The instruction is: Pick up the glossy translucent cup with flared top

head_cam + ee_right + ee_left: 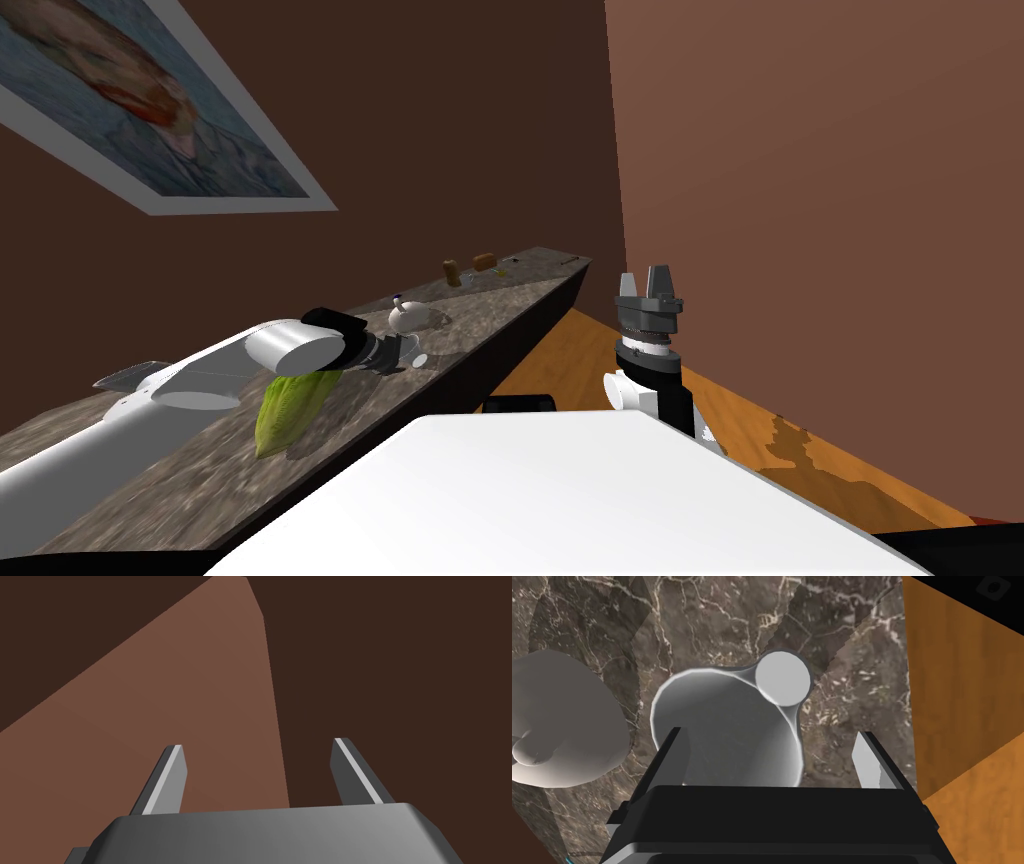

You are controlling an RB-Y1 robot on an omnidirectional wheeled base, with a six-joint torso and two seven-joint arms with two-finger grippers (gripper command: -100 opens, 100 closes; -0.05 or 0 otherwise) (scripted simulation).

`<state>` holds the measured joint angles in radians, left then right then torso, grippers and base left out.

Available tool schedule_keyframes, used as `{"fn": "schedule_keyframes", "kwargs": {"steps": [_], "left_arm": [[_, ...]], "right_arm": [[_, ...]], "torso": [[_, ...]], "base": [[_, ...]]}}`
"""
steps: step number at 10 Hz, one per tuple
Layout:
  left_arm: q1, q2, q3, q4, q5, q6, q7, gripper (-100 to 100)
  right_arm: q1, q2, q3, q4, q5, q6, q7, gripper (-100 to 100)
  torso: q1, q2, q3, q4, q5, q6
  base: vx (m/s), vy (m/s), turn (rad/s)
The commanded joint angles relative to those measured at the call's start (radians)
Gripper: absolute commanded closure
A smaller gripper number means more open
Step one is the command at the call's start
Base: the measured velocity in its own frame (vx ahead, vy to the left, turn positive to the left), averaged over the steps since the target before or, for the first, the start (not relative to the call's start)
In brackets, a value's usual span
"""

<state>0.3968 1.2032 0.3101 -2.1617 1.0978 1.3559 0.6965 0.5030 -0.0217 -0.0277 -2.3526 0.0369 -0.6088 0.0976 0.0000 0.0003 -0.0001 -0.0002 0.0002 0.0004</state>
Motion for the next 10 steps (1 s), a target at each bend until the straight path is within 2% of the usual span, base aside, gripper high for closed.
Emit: {"fn": "schedule_keyframes", "kwargs": {"steps": [1, 5, 6, 7, 8, 9, 10], "left_arm": [[0.0, 0.0, 0.0, 0.0, 0.0, 0.0, 0.0, 100], [0.0, 0.0, 0.0, 0.0, 0.001, 0.001, 0.001, 100], [0.001, 0.0, 0.0, 0.0, 0.001, 0.001, 0.001, 0], [-0.006, 0.019, 0.013, -0.028, 0.022, 0.02, 0.023, 100], [-0.007, 0.027, 0.022, -0.041, 0.032, 0.029, 0.032, 100], [-0.006, 0.02, 0.014, -0.028, 0.024, 0.019, 0.022, 100], [-0.005, 0.021, 0.016, -0.03, 0.025, 0.021, 0.023, 0]], "right_arm": [[0.0, 0.0, 0.0, 0.0, 0.0, 0.0, 0.0, 0], [0.0, 0.0, 0.0, 0.0, 0.0, 0.0, 0.0, 0], [0.0, 0.0, 0.0, 0.0, 0.0, 0.0, 0.0, 0], [0.0, 0.0, 0.0, 0.0, 0.0, 0.0, 0.0, 0], [0.0, 0.0, 0.0, 0.0, 0.0, 0.0, 0.0, 0], [0.0, 0.0, 0.0, 0.0, 0.0, 0.0, 0.0, 0], [0.0, 0.0, 0.0, 0.0, 0.0, 0.0, 0.0, 0]], "torso": [[0.0, 0.0, 0.0, 0.0, 0.0, 0.0], [0.001, 0.0, 0.0, 0.0, 0.0, 0.001], [0.001, 0.0, 0.0, 0.0, 0.0, 0.001], [0.001, 0.0, 0.0, 0.0, 0.0, 0.001], [0.001, 0.0, 0.0, 0.001, 0.0, 0.0], [0.002, 0.0, 0.001, 0.001, 0.0, 0.0], [0.002, 0.0, 0.0, 0.0, 0.0, 0.001]], "base": [[0.0, 0.0, 0.0], [-0.001, -0.001, 0.003], [0.0, 0.0, 0.0], [-0.002, 0.021, 0.072], [0.001, 0.033, 0.076], [0.001, 0.014, 0.015], [0.0, 0.0, 0.0]]}}
